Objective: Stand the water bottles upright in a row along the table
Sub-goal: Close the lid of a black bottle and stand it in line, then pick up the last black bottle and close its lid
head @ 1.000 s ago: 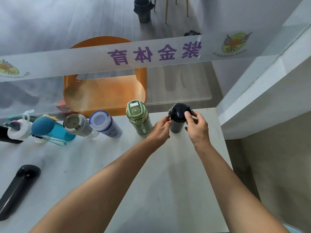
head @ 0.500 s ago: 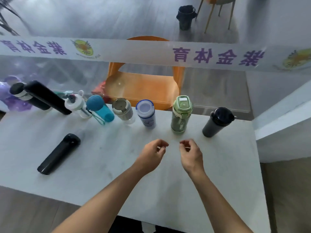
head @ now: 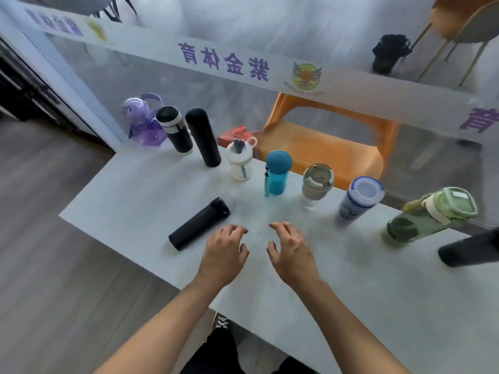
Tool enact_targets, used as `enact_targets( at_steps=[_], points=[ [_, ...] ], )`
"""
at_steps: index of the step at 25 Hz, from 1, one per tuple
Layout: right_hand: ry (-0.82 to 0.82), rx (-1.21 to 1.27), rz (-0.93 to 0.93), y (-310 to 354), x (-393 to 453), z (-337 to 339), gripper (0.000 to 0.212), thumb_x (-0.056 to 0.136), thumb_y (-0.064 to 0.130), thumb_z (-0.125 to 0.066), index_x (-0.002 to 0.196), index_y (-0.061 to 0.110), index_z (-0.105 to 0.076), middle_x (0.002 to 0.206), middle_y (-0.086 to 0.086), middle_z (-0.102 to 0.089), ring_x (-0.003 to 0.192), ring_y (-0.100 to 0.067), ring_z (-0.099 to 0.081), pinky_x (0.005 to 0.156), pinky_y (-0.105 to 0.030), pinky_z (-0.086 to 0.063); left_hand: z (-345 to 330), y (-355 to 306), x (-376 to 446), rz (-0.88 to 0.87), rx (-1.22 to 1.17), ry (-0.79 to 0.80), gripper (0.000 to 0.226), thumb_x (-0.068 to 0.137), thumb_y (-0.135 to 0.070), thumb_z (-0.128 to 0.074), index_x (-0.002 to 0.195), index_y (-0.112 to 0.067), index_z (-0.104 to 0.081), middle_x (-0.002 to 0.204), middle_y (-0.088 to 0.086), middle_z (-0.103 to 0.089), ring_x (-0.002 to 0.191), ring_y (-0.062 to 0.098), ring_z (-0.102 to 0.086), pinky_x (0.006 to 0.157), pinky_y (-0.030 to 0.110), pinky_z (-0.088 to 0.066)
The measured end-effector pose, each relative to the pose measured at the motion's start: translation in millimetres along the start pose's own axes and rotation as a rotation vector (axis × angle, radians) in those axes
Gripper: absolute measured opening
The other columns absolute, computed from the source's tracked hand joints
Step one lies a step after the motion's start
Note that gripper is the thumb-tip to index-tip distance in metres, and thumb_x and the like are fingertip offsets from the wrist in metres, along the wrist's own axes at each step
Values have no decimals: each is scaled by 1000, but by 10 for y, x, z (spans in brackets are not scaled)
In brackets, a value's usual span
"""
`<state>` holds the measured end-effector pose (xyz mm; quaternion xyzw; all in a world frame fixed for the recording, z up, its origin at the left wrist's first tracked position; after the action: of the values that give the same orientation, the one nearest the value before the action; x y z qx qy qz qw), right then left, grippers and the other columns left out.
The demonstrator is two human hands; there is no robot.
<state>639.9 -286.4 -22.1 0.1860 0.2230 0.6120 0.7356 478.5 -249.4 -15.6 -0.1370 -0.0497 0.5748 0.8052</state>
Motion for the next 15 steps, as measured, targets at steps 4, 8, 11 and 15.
enact_targets(
  at_steps=[4,8,11,15],
  points=[
    [33,-134,35,695,246,-533,48,94,30,-52,142,24,-49,143,-3,-54,126,-23,-53,108,-38,-40,170,906,82,23,67,-23,41,81,-27,-57,121,-22,-61,122,2,-63,109,26,-59,92,40,-48],
    [102,-214,34,1082,464,-871,54,92,28,-49,146,22,-44,150,-6,-48,135,-26,-45,112,-40,-31,158,1430,211,18,85,52,53,79,-26,-60,131,-20,-56,133,7,-59,121,29,-54,99,42,-44],
    [165,-234,-4,1196,633,-1075,59,92,29,-49,150,24,-38,154,-7,-44,138,-27,-42,113,-40,-29,50,1601,349,14,67,140,58,86,-28,-58,141,-21,-45,146,8,-48,133,30,-44,109,43,-35],
    [153,-248,-13,1153,838,-1239,60,89,27,-54,147,22,-42,147,-8,-51,129,-31,-50,109,-42,-34,-103,1677,573,1,74,208,62,90,-33,-57,147,-25,-33,154,5,-37,140,28,-34,113,40,-28]
  ],
)
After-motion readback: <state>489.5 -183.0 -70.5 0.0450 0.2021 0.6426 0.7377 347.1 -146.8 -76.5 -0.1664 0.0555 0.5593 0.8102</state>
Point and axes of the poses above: each hand's wrist, its own x-axis towards the middle knuckle, its own z-axis out of the back of the hand, y = z × x, the point moved 5 cm from there along x, towards the middle knuckle
